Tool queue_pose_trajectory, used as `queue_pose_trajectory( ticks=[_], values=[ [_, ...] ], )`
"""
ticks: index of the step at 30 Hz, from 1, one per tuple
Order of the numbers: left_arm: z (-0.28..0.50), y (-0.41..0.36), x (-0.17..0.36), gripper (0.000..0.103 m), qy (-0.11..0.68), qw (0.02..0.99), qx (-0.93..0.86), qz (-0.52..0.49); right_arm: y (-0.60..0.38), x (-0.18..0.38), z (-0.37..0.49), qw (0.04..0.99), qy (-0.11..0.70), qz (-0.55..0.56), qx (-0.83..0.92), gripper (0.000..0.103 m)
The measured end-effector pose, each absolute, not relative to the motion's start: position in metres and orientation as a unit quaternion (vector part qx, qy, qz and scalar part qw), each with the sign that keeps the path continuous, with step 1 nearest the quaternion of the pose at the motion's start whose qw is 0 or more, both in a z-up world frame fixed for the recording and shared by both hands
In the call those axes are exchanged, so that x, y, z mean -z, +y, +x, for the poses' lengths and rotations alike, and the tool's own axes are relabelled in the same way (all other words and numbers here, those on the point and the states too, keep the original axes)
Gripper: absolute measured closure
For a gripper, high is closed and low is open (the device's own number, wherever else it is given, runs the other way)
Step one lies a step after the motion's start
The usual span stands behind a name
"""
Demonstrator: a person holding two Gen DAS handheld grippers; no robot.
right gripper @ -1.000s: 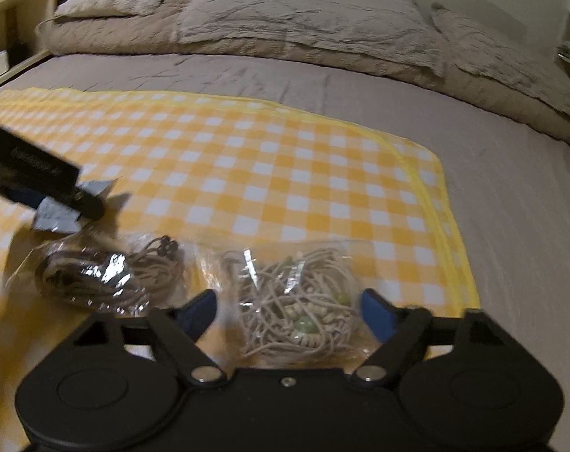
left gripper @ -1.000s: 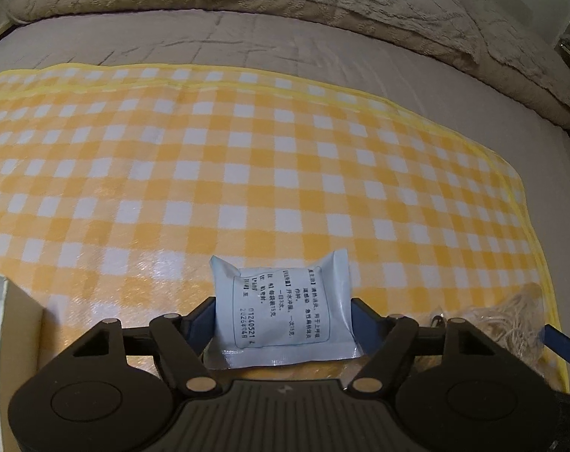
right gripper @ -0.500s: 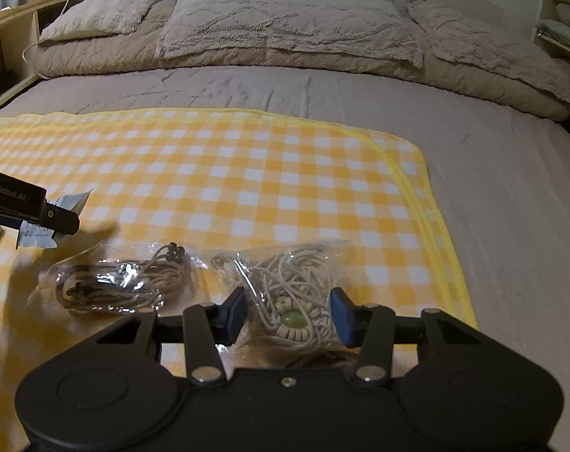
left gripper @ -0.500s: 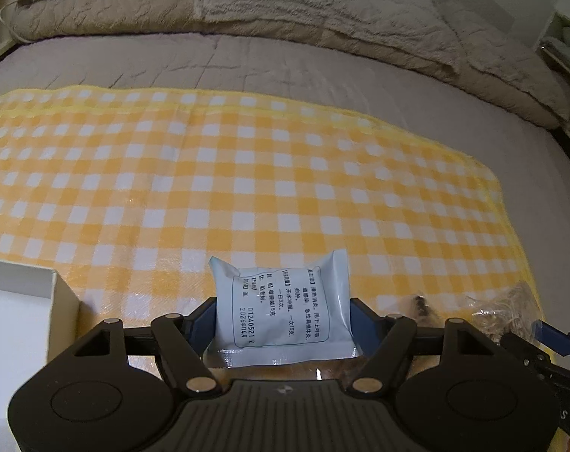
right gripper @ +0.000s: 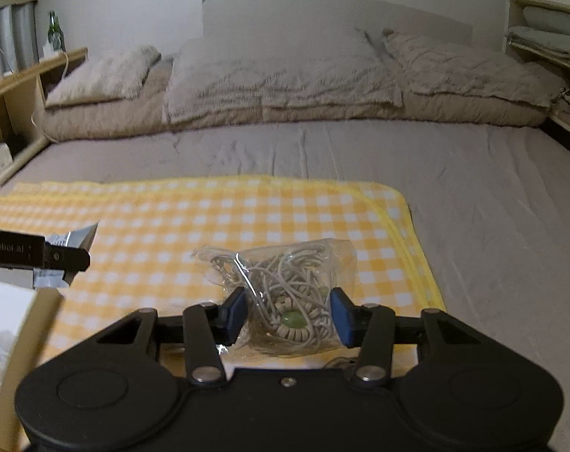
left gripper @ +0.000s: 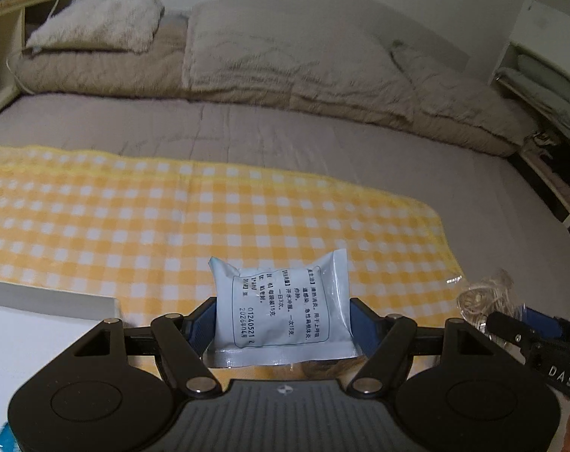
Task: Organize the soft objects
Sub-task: 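Carry the white sachet and bagged beige cord with both tools over the box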
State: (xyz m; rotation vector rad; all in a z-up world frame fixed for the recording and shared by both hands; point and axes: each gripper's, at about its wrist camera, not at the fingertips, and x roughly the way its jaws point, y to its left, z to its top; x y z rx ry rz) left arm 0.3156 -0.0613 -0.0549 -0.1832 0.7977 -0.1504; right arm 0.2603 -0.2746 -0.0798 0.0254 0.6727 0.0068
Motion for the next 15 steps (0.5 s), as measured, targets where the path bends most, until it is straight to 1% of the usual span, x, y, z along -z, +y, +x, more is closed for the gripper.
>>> queue_pose_trajectory(
  ticks=[9, 15],
  values=[
    [0.273, -0.031, 0.019, 0.03, 0.348, 0.933, 0.062, -0.065, -0.236, 0.027, 0.227, 0.954, 0.3, 0.02, -0.013, 0.055],
    [0.253, -0.004, 0.002, 0.03, 0.327, 0.942, 0.052, -0.058, -0.21, 0.006, 0.208, 0.957, 0.288, 0.026, -0.015, 0.054]
  ],
)
